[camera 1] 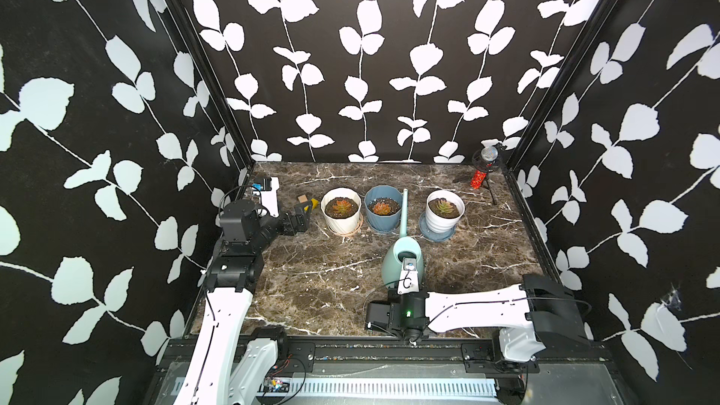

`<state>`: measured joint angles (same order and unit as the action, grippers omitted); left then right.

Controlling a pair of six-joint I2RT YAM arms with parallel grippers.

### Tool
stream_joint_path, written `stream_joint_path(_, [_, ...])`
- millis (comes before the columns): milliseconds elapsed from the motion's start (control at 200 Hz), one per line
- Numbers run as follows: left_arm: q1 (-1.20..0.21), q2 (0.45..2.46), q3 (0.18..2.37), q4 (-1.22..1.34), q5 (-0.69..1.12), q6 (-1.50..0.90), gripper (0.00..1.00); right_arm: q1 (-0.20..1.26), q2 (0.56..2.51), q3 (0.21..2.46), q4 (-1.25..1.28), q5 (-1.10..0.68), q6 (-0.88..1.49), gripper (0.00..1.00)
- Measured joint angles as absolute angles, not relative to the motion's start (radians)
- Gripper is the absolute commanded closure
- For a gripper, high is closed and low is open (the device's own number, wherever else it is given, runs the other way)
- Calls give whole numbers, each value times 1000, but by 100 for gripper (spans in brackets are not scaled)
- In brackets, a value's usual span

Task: Water the succulent around the soil edge
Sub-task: Place the watering can at the center of the board.

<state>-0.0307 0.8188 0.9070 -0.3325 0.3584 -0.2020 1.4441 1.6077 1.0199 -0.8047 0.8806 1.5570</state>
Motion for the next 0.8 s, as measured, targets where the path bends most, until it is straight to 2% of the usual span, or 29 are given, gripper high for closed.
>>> stream_joint_path(130, [-31,824,907,-331,360,-202,3,1440,1612,1020,-788,882,1551,62])
stream_joint_path(280, [-31,824,907,-331,361,-201,3,1433,1645,1020,-733,855,1536,48])
stream_joint_path(380, [-31,825,907,-331,362,-200,2,1432,1653,1020,-707,846,1518,36])
stream_joint_path(800, [-31,823,908,-347,366,-198,3,1432,1653,1029,-560,813,1351,32])
